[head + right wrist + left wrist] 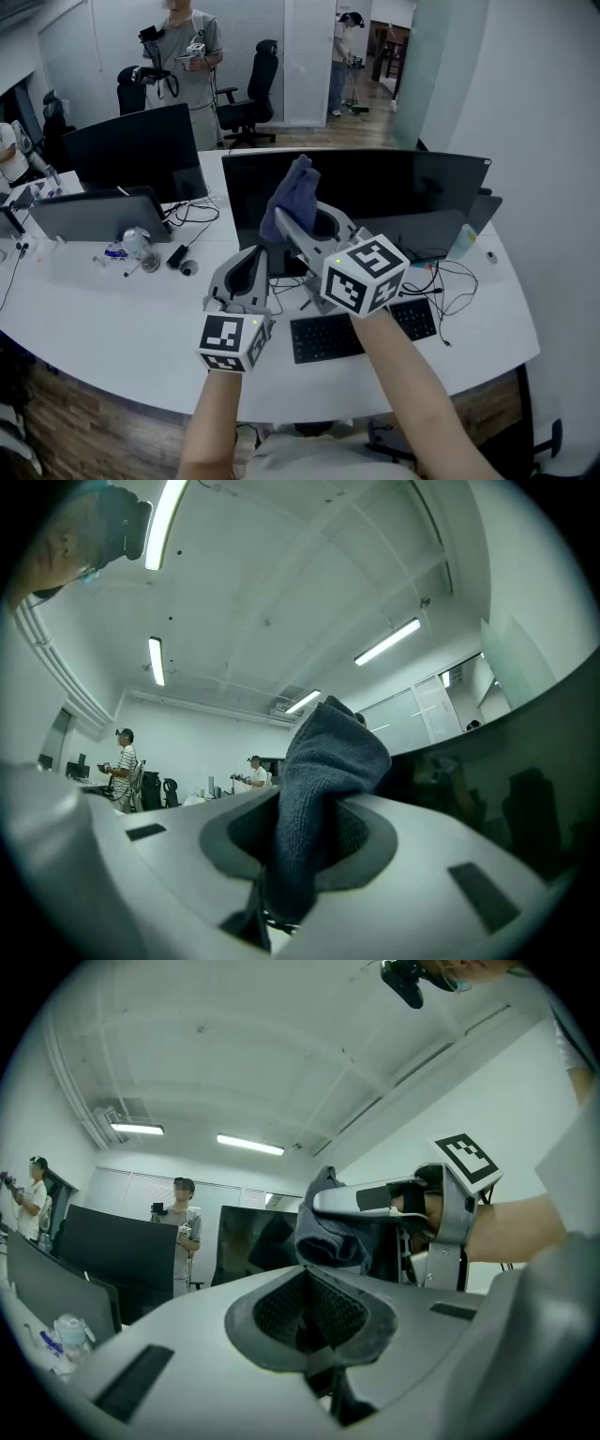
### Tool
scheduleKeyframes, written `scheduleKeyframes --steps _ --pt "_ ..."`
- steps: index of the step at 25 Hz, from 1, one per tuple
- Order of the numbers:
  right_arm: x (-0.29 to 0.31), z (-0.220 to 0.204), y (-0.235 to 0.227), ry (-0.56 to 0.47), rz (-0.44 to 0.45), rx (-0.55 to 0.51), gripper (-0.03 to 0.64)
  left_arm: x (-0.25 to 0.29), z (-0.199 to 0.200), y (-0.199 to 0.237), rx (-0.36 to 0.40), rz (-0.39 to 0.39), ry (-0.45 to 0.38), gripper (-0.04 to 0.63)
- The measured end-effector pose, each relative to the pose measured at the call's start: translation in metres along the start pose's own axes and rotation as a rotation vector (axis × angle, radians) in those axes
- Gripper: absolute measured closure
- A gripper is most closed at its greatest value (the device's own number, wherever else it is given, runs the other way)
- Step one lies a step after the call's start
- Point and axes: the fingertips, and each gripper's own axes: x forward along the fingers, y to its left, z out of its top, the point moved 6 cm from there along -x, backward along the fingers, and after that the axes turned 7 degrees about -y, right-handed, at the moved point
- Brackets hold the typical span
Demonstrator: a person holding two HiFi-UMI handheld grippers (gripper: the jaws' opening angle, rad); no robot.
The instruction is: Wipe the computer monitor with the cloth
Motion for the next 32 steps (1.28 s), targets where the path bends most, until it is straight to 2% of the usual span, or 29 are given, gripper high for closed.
scheduleKeyframes --steps 9,19,23,28,32 --pt "-0.06 -0.015 -0.014 -0.002 -0.059 -0.03 0.52 -0.01 -0.023 -0.046 -0.001 -0.046 0.05 0.586" --pt "-0.117 -0.047 -0.014 0.029 -0.113 -0.03 0.52 -0.029 -0.028 -0.084 0.013 -0.09 0.017 0.586" --pt "-0.134 -0.044 -0.011 0.011 -0.126 -0.098 0.522 -0.033 -0.029 -0.096 -0.001 -0.081 0.033 0.586" --pt "-0.163 -0.041 0.001 0.019 -0.106 -0.219 0.522 -0.032 -0.032 -0.104 -0.013 -0.064 -0.005 0.586" --pt "-0.186 -0.051 0.002 0.035 -0.167 -0.2 0.522 -0.031 -0.034 -0.114 -0.005 -0.071 -0.009 0.586"
